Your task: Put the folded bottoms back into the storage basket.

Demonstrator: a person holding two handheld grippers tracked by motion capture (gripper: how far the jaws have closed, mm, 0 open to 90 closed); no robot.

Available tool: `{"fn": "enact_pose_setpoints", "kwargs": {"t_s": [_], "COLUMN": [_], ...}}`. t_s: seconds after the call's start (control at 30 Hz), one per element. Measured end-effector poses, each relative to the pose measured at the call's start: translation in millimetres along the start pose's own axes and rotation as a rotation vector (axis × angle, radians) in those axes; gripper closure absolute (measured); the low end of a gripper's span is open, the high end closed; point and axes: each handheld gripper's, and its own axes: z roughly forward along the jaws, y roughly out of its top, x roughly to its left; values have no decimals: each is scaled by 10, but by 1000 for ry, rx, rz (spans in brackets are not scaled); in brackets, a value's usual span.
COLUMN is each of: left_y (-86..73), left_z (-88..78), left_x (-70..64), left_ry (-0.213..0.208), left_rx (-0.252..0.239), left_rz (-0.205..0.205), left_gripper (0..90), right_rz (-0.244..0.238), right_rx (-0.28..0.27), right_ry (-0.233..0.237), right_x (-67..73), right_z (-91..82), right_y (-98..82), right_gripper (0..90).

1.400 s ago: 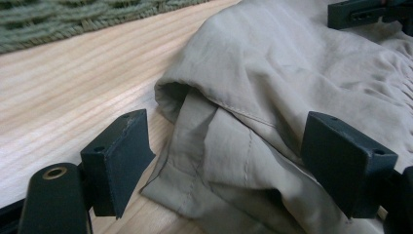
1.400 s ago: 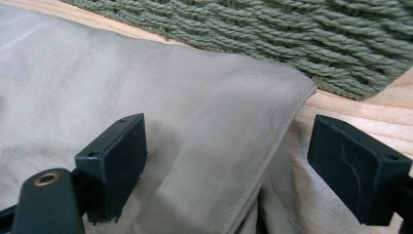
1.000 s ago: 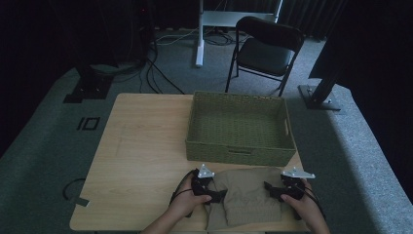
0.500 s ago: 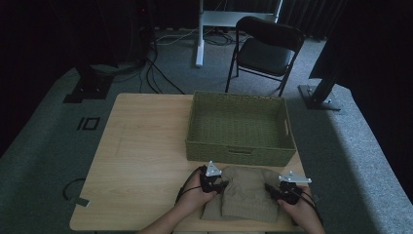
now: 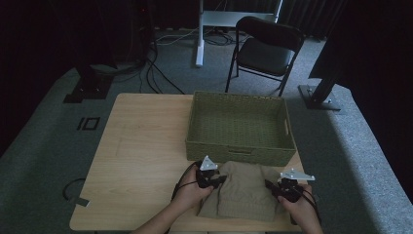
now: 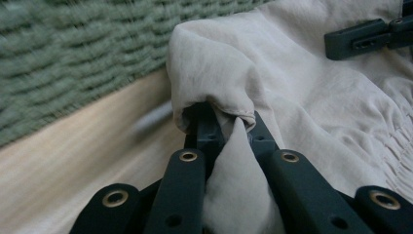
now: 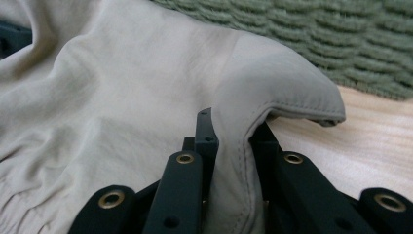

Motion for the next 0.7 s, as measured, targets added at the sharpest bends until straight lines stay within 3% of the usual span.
{"fn": "enact_pose_setpoints", "kwargs": {"t_s": [0.37, 0.7], "left_y": [176, 483], "left_z": [-226, -472], "left_x": [-8, 35], "left_ry": [-6, 1], "left_rx": [-53, -105], "left_rz": [23, 52], "left_gripper": [833, 833], "right_rz": [-20, -37], "right_rx": [-76, -151], "right_ry": [16, 36], "right_x": [71, 105], "right_z": [-213, -394], "right_y": [242, 553], "right_gripper": [799, 801]}}
